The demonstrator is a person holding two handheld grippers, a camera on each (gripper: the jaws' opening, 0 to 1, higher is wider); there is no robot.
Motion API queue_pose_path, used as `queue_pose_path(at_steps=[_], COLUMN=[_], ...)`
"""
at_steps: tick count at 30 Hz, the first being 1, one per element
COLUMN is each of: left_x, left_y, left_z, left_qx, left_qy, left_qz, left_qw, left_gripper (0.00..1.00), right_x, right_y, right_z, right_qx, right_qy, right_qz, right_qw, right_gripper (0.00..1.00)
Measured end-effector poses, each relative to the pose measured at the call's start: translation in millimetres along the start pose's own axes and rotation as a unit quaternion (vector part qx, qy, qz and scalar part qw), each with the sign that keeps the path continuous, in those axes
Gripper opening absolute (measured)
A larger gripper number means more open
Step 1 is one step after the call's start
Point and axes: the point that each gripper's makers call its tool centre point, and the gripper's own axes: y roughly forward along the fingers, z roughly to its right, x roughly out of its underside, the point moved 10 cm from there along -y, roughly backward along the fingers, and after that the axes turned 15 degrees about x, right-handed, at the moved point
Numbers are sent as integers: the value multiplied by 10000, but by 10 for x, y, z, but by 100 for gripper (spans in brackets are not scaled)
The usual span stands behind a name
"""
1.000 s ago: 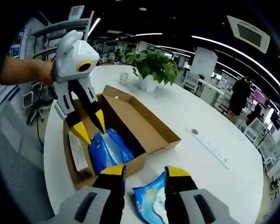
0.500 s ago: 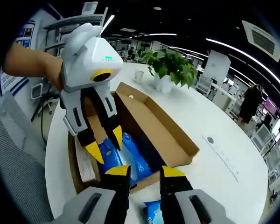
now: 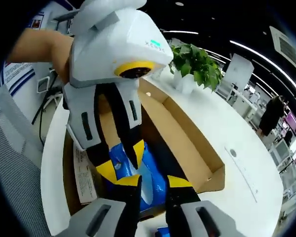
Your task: Operate the shoe box by opening the lid, removing the specified soft item, and placing it in the target area until the item is outside and the box remains undamaged.
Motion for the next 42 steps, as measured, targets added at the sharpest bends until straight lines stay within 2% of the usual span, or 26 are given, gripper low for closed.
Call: queue_pose_path(at_steps=[3, 10, 14, 26, 35, 42], left_x=[9, 43, 75, 102, 126, 75], left_y=[22, 25, 19, -39, -164, -251], left_z=[-23, -13, 16, 90, 114, 163], left_qx=[141, 250, 367, 400, 238, 189], left_qy=[-39, -63, 133, -54, -54, -15], left_qz=[3, -43, -176, -62, 102, 241], left_qw=[9999, 9997, 9991, 9992, 9997, 9995], left_gripper=[20, 16, 0, 0, 0, 0], right_x=[10, 38, 41, 22, -64, -158], right_y=[40, 115, 137, 111, 81, 30], right_z=[-7, -9, -22, -15, 17, 55], right_qx=[-3, -16, -32, -7, 11, 40], right_qy=[-8, -29, -44, 21, 150, 185], right_qz=[-54, -175, -230, -159, -39, 77], right_qw=[10000, 9998, 9997, 9999, 9999, 9998], right_gripper=[11, 5, 0, 0, 0, 0])
